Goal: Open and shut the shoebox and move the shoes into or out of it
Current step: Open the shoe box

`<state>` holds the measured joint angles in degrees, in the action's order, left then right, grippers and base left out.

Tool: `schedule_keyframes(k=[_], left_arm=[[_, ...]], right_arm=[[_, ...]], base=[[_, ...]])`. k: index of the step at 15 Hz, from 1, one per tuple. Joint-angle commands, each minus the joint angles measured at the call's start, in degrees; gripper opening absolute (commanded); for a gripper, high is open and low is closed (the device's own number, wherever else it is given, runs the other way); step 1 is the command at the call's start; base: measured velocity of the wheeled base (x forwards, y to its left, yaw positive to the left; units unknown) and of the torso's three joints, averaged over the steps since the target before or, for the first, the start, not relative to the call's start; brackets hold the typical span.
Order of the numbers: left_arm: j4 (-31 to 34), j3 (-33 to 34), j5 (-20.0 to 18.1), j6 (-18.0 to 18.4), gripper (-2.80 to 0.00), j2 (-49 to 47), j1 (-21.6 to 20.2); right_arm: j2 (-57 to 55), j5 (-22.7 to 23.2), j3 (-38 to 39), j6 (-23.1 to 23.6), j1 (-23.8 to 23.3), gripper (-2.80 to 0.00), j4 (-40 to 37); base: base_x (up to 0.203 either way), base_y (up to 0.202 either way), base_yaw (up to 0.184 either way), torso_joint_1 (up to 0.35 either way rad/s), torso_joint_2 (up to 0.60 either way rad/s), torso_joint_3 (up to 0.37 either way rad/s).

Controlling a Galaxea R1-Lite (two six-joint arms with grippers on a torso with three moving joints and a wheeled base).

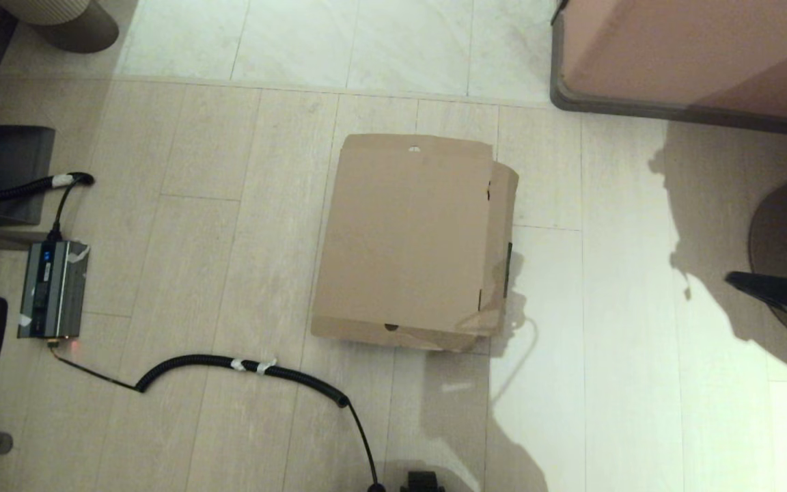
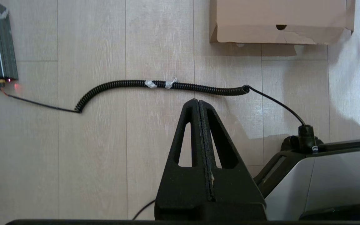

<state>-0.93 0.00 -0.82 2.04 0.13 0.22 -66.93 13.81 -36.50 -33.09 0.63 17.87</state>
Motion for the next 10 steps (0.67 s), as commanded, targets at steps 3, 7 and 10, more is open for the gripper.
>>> schedule_keyframes(k=[3, 7, 10], left_arm=[[-0.13, 0.44, 0.48, -1.52, -2.80, -0.13, -0.04], [-0.13, 0.44, 0.55, -1.52, -2.80, -0.13, 0.04], [-0.13, 0.44, 0.56, -1.52, -2.80, -0.13, -0.04]], right_arm=[[-36.40, 2.29, -3.97, -6.56, 2.12, -2.80, 23.12], [-58.06, 7.71, -5.31, -11.47, 4.82, -2.80, 54.80], [-68.49, 14.09, -7.07, -15.15, 6.11, -2.80, 68.35]], base=[[0.000, 0.000, 0.000, 0.000, 0.00, 0.000], [0.000, 0.000, 0.000, 0.000, 0.00, 0.000], [0.000, 0.000, 0.000, 0.000, 0.00, 0.000]])
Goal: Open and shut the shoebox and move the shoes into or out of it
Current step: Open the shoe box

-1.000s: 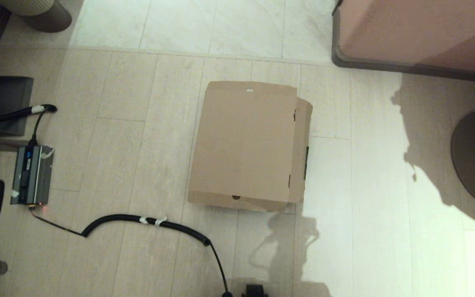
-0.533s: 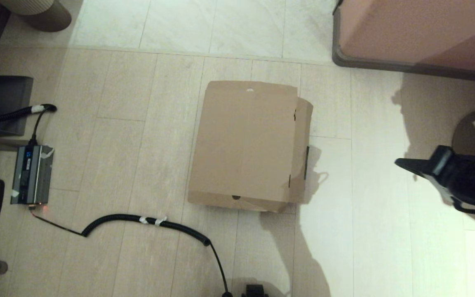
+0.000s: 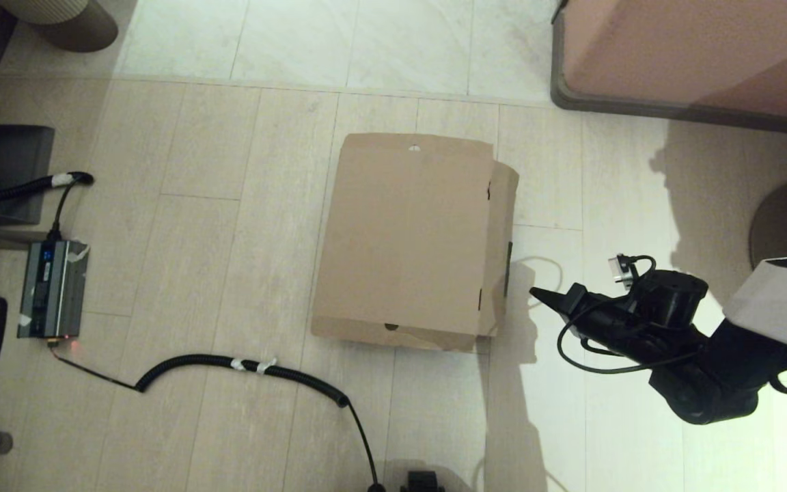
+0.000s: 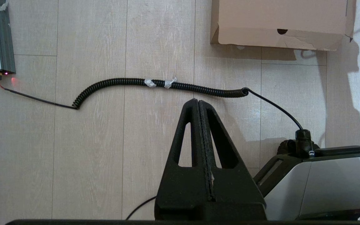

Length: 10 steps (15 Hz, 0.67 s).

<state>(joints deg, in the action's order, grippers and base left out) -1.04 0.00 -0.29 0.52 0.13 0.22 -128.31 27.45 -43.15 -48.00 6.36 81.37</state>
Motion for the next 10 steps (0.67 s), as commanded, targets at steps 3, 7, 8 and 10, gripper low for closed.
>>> schedule_keyframes(k=[3, 7, 8, 10], left_arm=[[-0.02, 0.44, -0.03, 0.00, -2.80, -0.13, 0.04], [-0.02, 0.44, -0.01, 0.00, -2.80, -0.13, 0.04], [-0.02, 0.44, 0.00, 0.00, -2.80, -0.13, 0.02], [-0.02, 0.44, -0.05, 0.00, -2.80, -0.13, 0.04]], right_arm=[[-7.75, 1.19, -1.67, -0.80, 0.63, 0.00, 6.29], [-9.96, -2.41, -8.41, 1.87, 0.76, 0.00, 6.29], [-11.10, -2.53, -9.69, 2.31, 0.89, 0.00, 6.29], [-13.25, -2.62, -12.38, 3.43, 1.58, 0.00, 6.29]], base=[[0.000, 0.000, 0.000, 0.000, 0.00, 0.000], [0.000, 0.000, 0.000, 0.000, 0.00, 0.000], [0.000, 0.000, 0.000, 0.000, 0.00, 0.000], [0.000, 0.000, 0.000, 0.000, 0.00, 0.000]])
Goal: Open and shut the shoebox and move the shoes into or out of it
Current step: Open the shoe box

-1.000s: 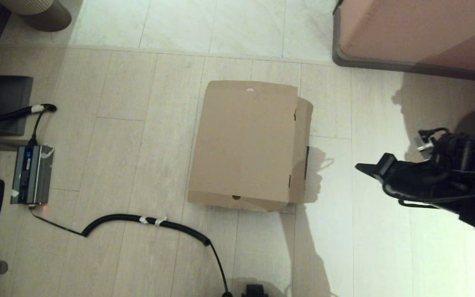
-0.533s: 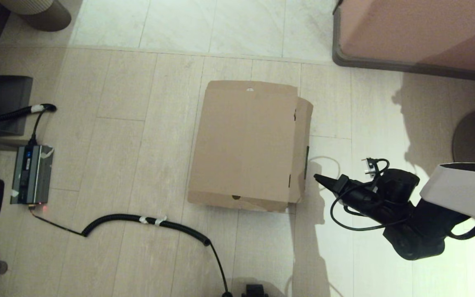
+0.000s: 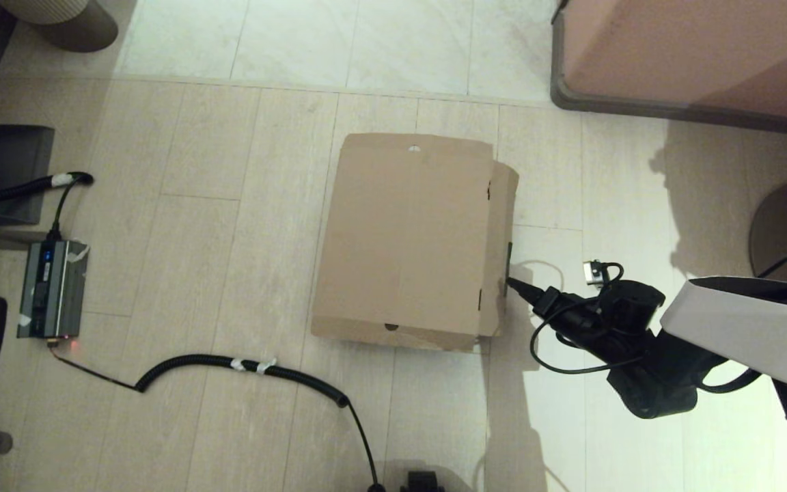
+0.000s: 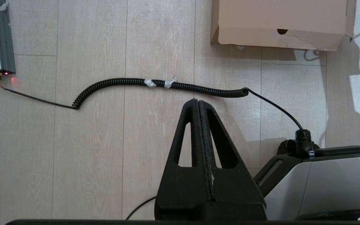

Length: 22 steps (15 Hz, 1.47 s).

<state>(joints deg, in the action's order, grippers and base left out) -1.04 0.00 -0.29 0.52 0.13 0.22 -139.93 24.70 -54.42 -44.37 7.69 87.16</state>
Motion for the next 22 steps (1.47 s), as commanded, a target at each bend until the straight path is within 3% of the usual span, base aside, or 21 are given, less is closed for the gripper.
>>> schedule_keyframes(k=[1, 10, 15, 19, 22], left_arm=[[-0.02, 0.44, -0.05, 0.00, -2.80, -0.13, -0.04], [-0.02, 0.44, 0.03, 0.00, -2.80, -0.13, 0.04], [-0.02, 0.44, -0.02, 0.00, -2.80, -0.13, 0.00], [-0.02, 0.44, -0.06, 0.00, -2.80, -0.13, -0.04], [-0.02, 0.44, 0.03, 0.00, -2.80, -0.13, -0.03]], right_arm=[[-2.13, 0.11, -1.85, -0.09, 0.58, 0.00, 0.50], [-7.36, 0.37, -11.32, -1.03, 2.58, 0.00, 0.50], [-3.89, 0.28, -11.42, -10.35, 2.45, 0.00, 0.50], [-3.95, -2.90, -11.33, -12.65, 1.71, 0.00, 0.50], [-3.77, -2.90, -11.93, -17.58, 1.62, 0.00, 0.50]], base=[[0.000, 0.000, 0.000, 0.000, 0.00, 0.000], [0.000, 0.000, 0.000, 0.000, 0.00, 0.000], [0.000, 0.000, 0.000, 0.000, 0.00, 0.000], [0.000, 0.000, 0.000, 0.000, 0.00, 0.000], [0.000, 0.000, 0.000, 0.000, 0.00, 0.000]])
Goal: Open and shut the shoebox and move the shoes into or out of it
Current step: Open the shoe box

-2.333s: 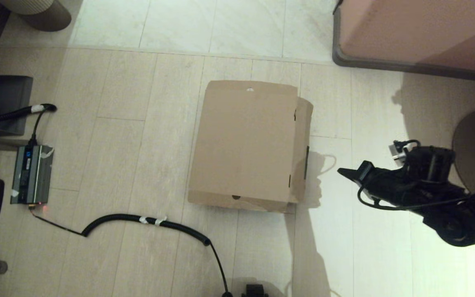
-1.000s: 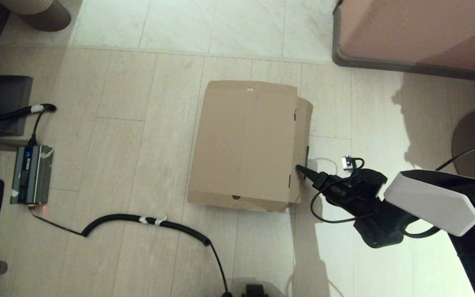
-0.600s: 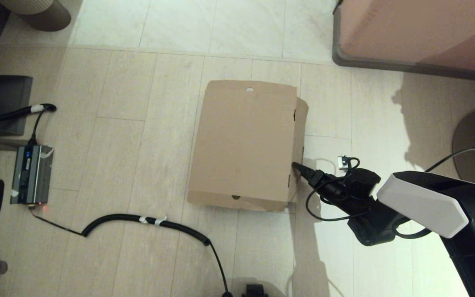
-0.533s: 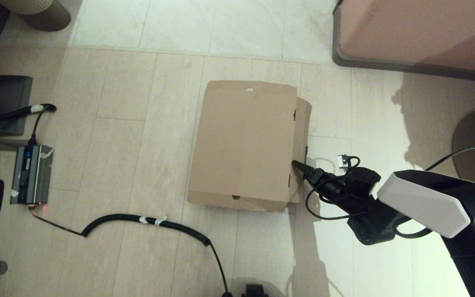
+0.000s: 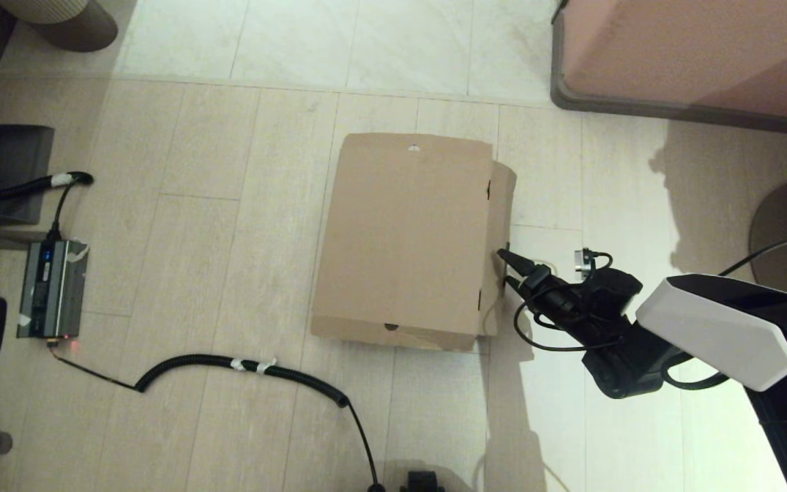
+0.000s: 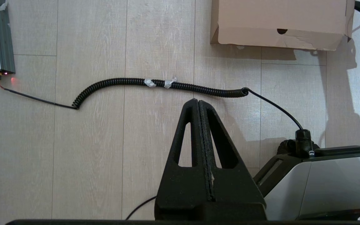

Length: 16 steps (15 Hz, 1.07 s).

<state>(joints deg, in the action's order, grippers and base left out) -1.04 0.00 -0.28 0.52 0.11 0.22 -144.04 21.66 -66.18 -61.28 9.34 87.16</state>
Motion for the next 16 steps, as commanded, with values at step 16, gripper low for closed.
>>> schedule_keyframes(k=[16], left_arm=[[-0.02, 0.44, 0.02, 0.00, -2.80, -0.11, -0.01]], right_arm=[[-2.54, 0.23, -6.24, -0.90, 1.43, 0.00, 0.51]], base=[[0.000, 0.000, 0.000, 0.000, 0.00, 0.000]])
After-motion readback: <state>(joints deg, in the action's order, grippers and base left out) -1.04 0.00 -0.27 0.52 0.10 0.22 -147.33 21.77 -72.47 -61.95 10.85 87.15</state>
